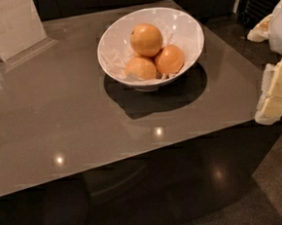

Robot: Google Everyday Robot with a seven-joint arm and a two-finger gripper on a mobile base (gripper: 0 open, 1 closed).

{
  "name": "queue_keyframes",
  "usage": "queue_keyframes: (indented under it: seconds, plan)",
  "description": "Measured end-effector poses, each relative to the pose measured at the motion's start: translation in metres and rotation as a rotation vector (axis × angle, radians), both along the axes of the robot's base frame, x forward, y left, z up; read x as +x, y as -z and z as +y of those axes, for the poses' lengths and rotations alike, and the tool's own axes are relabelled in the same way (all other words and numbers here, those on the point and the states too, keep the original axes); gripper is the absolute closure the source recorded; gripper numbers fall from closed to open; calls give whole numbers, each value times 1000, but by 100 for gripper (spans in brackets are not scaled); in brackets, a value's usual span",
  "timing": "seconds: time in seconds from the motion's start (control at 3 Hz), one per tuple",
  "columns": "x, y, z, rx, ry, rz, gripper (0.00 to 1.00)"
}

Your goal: Pick orange from white bowl

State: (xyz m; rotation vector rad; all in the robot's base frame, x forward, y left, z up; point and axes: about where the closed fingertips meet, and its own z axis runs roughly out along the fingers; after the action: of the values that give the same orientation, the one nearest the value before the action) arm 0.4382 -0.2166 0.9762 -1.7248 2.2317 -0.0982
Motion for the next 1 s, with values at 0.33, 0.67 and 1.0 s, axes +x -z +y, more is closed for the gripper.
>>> queue_keyframes:
  seconds: [0.33,0.67,1.0]
  plan:
    - [2,-2,1,3,-3,-8,0]
    - [29,-8,15,52,-52,-29,0]
    - [75,-6,46,131,-147,-9,0]
